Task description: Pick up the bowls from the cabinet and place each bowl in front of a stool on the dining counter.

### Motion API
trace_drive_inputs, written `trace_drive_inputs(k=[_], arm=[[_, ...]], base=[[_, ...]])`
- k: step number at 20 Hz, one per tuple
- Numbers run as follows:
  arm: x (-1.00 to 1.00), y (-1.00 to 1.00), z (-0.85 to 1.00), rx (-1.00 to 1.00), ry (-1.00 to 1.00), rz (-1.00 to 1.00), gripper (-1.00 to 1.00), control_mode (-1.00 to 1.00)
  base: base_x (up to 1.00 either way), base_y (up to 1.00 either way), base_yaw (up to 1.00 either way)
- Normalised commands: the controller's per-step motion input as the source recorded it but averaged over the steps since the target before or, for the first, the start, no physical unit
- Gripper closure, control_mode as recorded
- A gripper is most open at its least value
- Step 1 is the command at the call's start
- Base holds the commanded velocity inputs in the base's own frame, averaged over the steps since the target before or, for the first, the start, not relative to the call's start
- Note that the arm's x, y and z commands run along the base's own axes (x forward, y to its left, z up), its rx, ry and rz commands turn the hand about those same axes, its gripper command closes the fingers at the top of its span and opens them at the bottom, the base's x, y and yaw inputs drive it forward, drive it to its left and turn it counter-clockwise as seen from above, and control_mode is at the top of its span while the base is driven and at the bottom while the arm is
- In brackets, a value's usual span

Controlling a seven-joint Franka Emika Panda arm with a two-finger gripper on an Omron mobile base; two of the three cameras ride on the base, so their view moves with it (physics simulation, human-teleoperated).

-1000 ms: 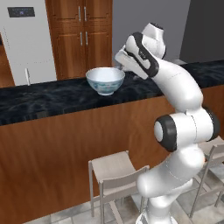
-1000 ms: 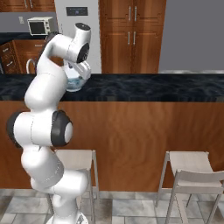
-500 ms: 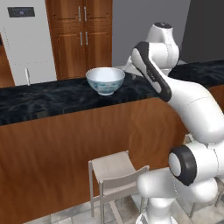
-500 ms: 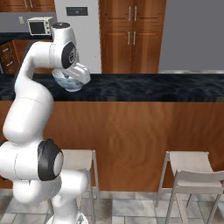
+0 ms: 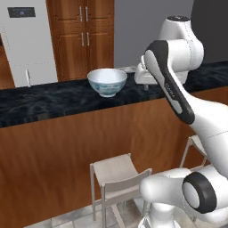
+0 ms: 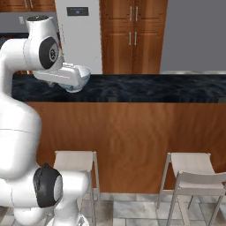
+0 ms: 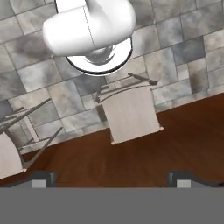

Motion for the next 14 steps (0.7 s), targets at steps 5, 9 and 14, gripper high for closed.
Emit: trace_drive_inputs(k=[5,9,14], arm=[[-1.00,0.01,-0.30,0.00,0.02,0.30,-1.00,-1.00],[-1.00,0.00,-0.65,-0.08,0.01,0.31,-1.00,-1.00],[-0.64,0.00,-0.79,-0.14,0.02,0.25,-1.00,-1.00]], base=[[0.00,0.00,0.00],[0.00,0.00,0.00],[0.00,0.00,0.00]])
